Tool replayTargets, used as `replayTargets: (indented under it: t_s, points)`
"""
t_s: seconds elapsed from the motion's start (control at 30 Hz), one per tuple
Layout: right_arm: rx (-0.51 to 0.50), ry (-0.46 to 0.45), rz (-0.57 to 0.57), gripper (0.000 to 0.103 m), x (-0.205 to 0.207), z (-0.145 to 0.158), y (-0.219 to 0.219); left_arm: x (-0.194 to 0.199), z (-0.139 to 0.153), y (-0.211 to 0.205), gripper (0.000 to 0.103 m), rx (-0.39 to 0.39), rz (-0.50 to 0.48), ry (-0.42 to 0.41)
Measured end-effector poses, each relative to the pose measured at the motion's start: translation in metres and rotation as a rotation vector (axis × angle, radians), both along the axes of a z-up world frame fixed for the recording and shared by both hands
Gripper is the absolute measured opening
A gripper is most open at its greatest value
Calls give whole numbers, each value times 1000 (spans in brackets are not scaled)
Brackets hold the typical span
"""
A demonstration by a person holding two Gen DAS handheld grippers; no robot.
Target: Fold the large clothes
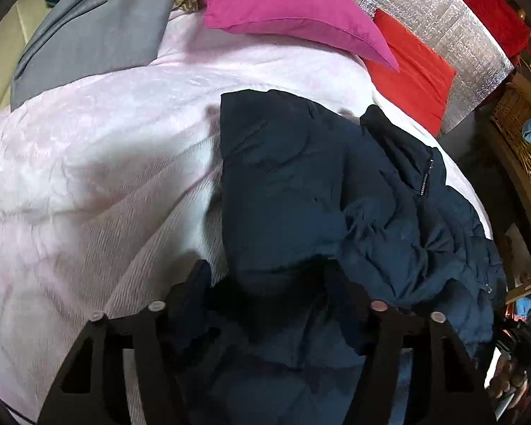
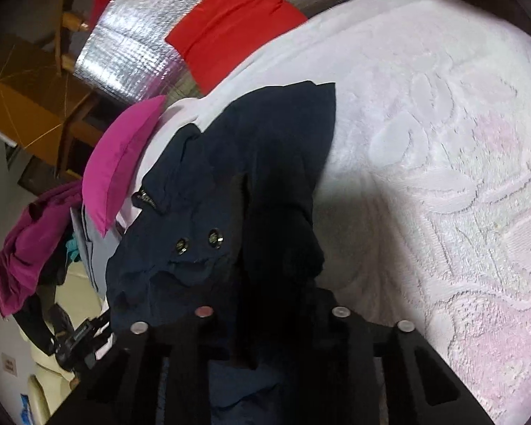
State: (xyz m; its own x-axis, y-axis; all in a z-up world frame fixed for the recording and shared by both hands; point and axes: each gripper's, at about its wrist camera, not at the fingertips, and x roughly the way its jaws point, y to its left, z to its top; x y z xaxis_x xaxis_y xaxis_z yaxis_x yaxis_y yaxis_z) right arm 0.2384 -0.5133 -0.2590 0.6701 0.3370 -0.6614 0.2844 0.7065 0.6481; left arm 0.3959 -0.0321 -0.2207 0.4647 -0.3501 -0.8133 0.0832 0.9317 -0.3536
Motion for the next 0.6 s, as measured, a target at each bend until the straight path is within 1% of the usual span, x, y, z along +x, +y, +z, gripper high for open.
replayTargets:
  t_s: [0.03, 0.07, 0.13, 0.17, 0.33, 0.4, 0.43, 0.47, 0.5, 0.53, 0.57, 0.6]
  points:
    - [-6, -6, 3, 26, -2, 2, 2, 1, 1, -2, 48, -11, -14, -8]
    - [-9, -8, 5, 25, -3, 4, 3, 4, 1, -6, 47, -1, -27, -12]
    - [-16, -17, 8, 23, -8, 8, 6, 4, 5, -16, 46, 53, -48, -37]
    - [-18, -21, 11, 23, -10, 9, 6, 3, 7, -22, 44, 77, -65, -52]
    - [-23, -21, 25, 19, -29, 15, 4, -7, 23, -45, 44, 156, -157, -135]
    - [-5, -1, 18, 20, -28, 10, 1, -2, 20, -44, 44, 175, -144, -114]
    - [14, 10, 11, 23, -27, 8, -3, 1, 16, -42, 44, 161, -127, -94]
    - [38, 11, 2, 23, -28, 8, -7, 4, 14, -34, 44, 128, -102, -67]
    - [78, 7, -8, 26, -29, 8, -12, 5, 13, -26, 45, 92, -79, -43]
    - [115, 0, -24, 32, -30, 7, -16, 6, 13, -19, 46, 60, -59, -27]
    - [147, -10, -46, 47, -30, 7, -21, 5, 14, -12, 48, 31, -43, -16]
    - [167, -25, -65, 65, -29, 7, -26, 5, 16, -7, 50, 14, -34, -13]
